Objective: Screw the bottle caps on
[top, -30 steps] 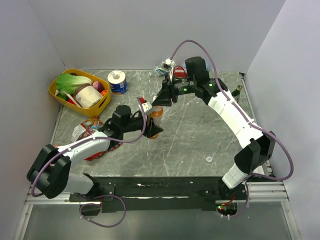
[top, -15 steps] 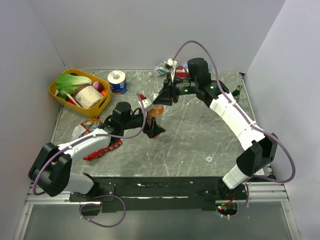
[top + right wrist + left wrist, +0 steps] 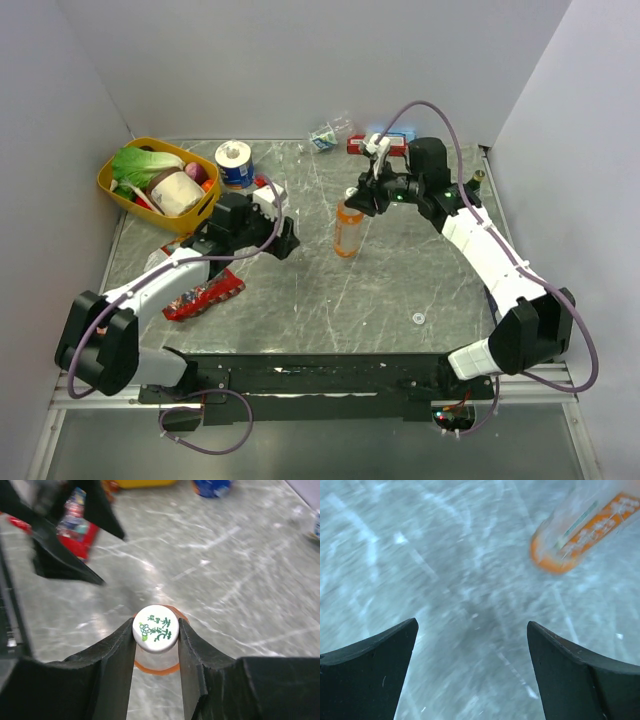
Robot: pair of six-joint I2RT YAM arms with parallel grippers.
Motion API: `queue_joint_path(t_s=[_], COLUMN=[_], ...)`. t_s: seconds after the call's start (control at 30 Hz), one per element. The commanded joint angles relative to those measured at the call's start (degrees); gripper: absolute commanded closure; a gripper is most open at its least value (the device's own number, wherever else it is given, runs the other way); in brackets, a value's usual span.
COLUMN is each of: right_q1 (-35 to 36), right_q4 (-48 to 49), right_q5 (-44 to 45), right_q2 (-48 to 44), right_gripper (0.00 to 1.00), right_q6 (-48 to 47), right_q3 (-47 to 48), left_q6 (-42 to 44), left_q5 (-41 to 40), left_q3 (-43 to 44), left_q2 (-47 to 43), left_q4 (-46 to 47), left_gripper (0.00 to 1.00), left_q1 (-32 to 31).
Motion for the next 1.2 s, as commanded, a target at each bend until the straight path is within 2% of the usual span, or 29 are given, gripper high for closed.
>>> queue_joint_path(t_s=[0.0, 0.1, 0.33, 0.6, 0.83, 1.07, 1.17], right_q1=[-2.3, -2.74, -3.7, -4.15, -4.32, -4.23, -4.58], right_q4=[11.66, 16.58, 18.96, 15.36, 16.15, 14.48, 14.39], right_q5=[4.05, 4.58, 7.04, 6.78, 7.22, 10.9, 11.88], right_q2=[-0.57, -0.31, 2.76, 8.12, 8.66, 10.15, 10.24], right_gripper=[1.0, 1.0, 0.98, 0.94, 0.91, 0.62, 0.57], right_q6=[-2.68, -3.99, -5.84, -5.05, -4.53, -1.45, -1.18], right_q3=[-3.0, -5.73, -6.7, -4.07, -5.65, -4.24, -3.71], left_q6=[3.13, 4.37, 5.51, 5.34, 5.25, 4.63, 4.37], left_q5=[-4.99, -4.9, -4.55, -3.94, -4.11, -3.67, -3.5], left_q3=[0.81, 1.52, 4.24, 5.47, 5.04, 4.6, 4.86], left_q2=[-3.71, -3.54, -1.17, 0.86, 0.86, 0.95, 1.21], left_q4=[-4.52, -5.05, -6.46, -5.85, -5.49, -5.32, -5.06], left_gripper=[0.04, 0.04, 0.04, 0.04, 0.04, 0.04, 0.04], left_q1=[0.68, 0.76, 0.76, 0.68, 0.76, 0.76, 0.68])
